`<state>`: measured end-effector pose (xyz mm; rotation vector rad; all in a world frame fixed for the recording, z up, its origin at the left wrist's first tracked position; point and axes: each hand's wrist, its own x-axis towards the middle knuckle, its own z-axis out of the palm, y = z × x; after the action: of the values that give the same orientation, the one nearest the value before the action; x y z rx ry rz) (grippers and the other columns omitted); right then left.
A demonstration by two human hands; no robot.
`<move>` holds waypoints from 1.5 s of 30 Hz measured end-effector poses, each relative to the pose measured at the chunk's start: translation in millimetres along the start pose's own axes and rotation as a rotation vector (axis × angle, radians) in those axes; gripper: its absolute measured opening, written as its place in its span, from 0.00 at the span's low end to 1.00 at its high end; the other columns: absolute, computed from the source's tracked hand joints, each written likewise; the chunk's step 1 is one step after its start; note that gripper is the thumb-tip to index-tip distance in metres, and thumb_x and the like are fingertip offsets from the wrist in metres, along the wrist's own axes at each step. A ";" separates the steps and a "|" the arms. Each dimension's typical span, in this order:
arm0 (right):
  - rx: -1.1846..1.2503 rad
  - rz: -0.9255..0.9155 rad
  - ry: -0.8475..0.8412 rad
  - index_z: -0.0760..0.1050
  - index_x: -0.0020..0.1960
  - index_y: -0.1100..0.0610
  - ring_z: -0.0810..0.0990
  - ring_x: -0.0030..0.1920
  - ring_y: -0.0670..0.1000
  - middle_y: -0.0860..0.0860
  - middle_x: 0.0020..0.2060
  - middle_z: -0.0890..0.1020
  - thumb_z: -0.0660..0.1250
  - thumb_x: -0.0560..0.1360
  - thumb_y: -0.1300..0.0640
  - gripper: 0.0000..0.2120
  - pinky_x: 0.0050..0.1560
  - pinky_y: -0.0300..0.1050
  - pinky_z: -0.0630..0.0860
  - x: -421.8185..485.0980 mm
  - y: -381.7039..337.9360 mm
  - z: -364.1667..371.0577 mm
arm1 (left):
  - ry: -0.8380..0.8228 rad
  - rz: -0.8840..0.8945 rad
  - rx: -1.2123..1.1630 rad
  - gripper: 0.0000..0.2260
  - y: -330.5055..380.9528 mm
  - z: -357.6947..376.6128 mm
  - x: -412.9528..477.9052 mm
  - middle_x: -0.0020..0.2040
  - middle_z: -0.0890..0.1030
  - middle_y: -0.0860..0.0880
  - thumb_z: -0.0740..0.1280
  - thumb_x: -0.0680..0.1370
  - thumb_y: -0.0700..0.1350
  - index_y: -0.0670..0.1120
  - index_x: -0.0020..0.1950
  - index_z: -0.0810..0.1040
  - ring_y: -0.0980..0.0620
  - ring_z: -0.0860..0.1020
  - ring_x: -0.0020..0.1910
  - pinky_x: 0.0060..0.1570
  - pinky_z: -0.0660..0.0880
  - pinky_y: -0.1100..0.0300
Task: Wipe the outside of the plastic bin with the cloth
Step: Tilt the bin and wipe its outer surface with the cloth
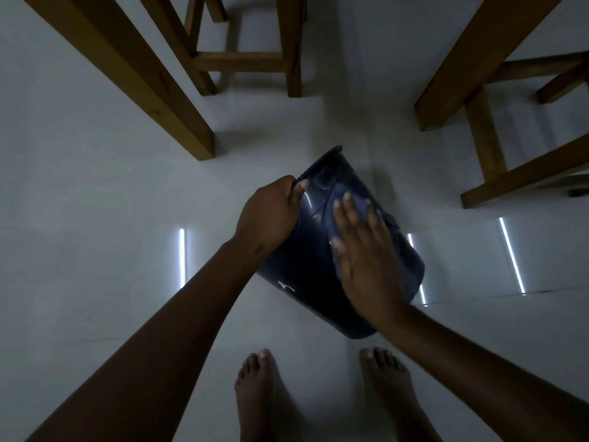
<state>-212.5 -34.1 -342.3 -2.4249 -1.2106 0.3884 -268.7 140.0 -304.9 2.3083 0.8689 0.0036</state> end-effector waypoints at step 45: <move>-0.103 -0.053 0.034 0.54 0.78 0.53 0.53 0.77 0.56 0.49 0.78 0.57 0.48 0.82 0.50 0.25 0.73 0.55 0.55 -3.2 5.3 -0.3 | -0.137 -0.119 -0.176 0.17 0.9 -9.7 6.7 0.40 0.77 0.50 0.56 0.81 0.57 0.44 0.50 0.73 0.49 0.77 0.41 0.42 0.72 0.56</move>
<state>-210.6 -39.7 -344.3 -2.4688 -1.3076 0.2749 -265.1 149.0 -298.3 2.0654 0.8976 -0.1241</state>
